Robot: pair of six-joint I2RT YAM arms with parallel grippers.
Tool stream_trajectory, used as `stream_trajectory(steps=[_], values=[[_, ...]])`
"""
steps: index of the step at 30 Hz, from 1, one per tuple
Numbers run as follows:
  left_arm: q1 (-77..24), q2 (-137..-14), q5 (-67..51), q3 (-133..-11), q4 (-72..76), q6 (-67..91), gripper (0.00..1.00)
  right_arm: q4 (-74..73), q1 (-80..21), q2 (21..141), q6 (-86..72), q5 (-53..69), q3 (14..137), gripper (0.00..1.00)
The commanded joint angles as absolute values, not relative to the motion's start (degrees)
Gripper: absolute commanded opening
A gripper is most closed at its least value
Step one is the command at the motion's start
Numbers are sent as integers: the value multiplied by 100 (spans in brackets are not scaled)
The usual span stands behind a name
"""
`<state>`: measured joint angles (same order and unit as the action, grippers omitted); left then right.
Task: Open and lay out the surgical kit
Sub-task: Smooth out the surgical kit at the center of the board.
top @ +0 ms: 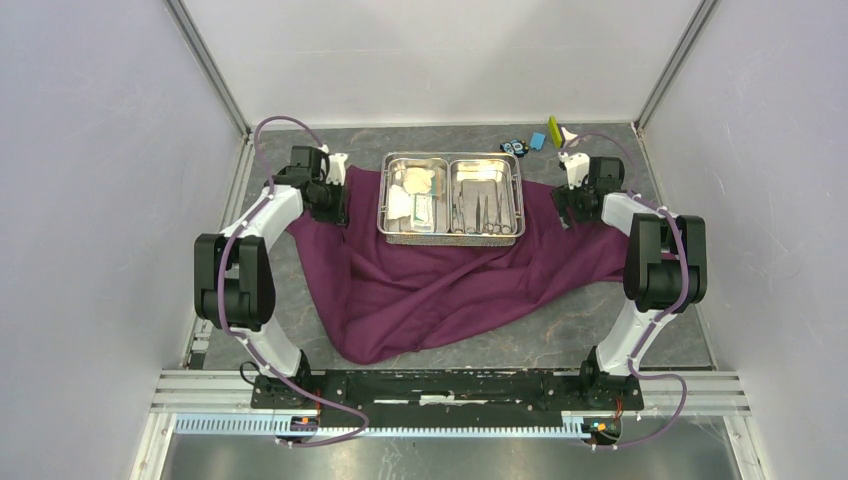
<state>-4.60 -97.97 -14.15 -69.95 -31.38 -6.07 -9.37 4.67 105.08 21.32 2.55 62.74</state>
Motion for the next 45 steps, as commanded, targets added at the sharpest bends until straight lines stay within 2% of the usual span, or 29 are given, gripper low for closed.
stream_trajectory(steps=[1, 10, 16, 28, 31, 39, 45], values=[[-405, -9624, -1592, -7275, -3138, -500, 2, -905, 492, 10450, 2223, 255, 6161, 85], [-281, -9122, -1634, -7098, -2886, -322, 2, -1070, 508, 10165, 1769, 683, 6532, 85], [-286, -9088, -1775, -7036, -2821, -235, 2, -1132, 347, 10381, 1222, 1058, 6783, 85], [-287, -9070, -1907, -6965, -2760, -220, 2, -1072, 237, 11067, 1192, 542, 7378, 84], [-284, -9053, -1920, -6954, -2751, -212, 2, -1127, 256, 11147, 1255, 572, 7433, 81], [-281, -9003, -1908, -6927, -2751, -229, 2, -1289, 498, 11260, 1421, 1025, 7350, 61], [-288, -9047, -1902, -6921, -2748, -239, 2, -1417, 560, 11467, 1540, 1233, 7464, 54]])
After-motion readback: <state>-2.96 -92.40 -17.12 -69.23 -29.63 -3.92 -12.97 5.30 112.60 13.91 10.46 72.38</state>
